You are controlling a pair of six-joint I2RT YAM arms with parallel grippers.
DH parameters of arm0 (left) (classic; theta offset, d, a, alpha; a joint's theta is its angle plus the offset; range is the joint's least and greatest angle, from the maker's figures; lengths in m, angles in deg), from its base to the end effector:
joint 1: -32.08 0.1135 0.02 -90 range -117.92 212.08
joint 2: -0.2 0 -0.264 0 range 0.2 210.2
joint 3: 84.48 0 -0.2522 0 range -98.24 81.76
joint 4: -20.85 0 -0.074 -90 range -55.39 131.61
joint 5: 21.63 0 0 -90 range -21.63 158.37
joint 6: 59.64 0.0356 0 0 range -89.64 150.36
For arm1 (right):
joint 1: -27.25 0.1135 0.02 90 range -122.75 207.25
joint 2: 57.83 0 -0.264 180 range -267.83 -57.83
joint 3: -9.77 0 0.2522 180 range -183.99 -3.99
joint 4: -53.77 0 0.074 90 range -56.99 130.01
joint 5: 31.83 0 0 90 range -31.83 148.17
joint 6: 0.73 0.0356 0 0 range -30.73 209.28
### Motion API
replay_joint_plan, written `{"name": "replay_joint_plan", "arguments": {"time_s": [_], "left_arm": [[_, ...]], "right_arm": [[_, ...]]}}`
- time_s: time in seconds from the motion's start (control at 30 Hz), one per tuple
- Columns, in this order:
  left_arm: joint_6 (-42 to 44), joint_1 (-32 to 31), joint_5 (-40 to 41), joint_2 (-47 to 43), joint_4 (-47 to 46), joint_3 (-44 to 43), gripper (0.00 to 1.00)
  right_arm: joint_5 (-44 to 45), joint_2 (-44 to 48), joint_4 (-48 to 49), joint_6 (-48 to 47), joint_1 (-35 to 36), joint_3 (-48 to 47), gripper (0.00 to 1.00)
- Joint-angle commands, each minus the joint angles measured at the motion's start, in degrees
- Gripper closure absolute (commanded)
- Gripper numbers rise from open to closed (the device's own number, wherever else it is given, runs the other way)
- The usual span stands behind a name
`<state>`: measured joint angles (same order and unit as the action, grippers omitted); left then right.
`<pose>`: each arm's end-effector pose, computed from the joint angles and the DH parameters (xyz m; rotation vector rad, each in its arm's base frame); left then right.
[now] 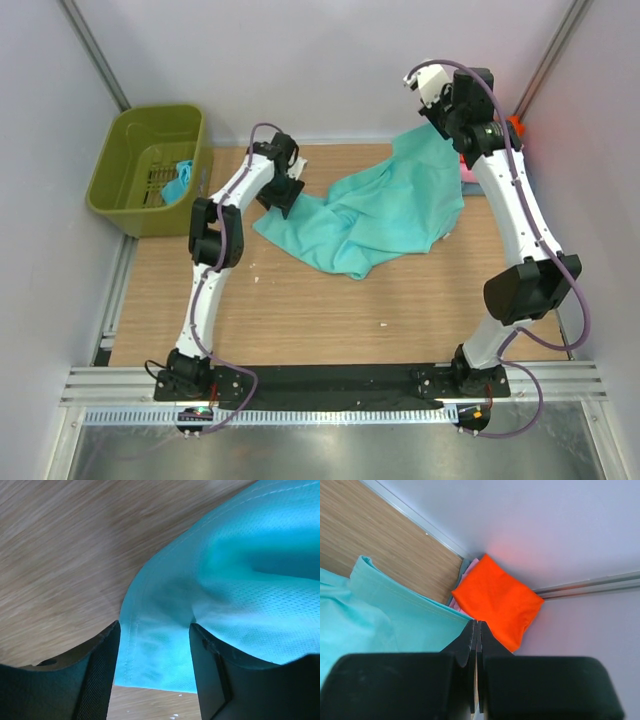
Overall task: Fold and stack the t-shirts
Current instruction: Flatten the tshirt out
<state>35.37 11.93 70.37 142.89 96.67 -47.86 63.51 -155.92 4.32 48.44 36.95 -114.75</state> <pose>0.4795 -0.1746 0.1706 0.6208 2.8121 0.0003 0.3788 0.0614 0.4443 -0.7965 1.8321 -0.4442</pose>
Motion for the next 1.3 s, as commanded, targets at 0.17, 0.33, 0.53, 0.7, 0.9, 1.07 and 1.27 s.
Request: {"name": "replay_joint_plan", "arguments": {"time_s": [0.17,0.33,0.53,0.7,0.9,1.07,1.27], "left_arm": [[1.2,1.0,-8.3,1.2,2.7,1.6,0.89],[-0.4,1.2,-8.2,-3.8,3.9,6.2,1.00],[-3.3,1.2,-12.4,-29.0,7.1,21.5,1.00],[-3.3,0.3,-15.2,-39.8,12.5,35.0,1.00],[-2.8,-0.7,-25.0,-47.4,15.1,50.1,0.97],[-3.7,-2.4,-25.5,-46.5,15.4,43.5,0.48],[-2.7,1.9,-22.4,-32.4,11.3,22.0,0.44]], "right_arm": [[1.8,-1.5,1.0,0.8,0.1,-2.9,0.99],[3.0,-2.7,1.7,1.0,-0.3,-5.4,0.99],[5.0,-2.5,2.9,0.4,-1.6,-5.8,0.98],[5.6,-3.1,3.3,1.0,-2.9,-6.4,0.99],[5.5,-4.0,3.4,1.3,-3.0,-7.1,0.99],[5.0,-4.2,3.0,1.6,-3.0,-7.1,0.99],[4.1,-4.1,1.8,2.2,-2.8,-6.1,0.99]]}}
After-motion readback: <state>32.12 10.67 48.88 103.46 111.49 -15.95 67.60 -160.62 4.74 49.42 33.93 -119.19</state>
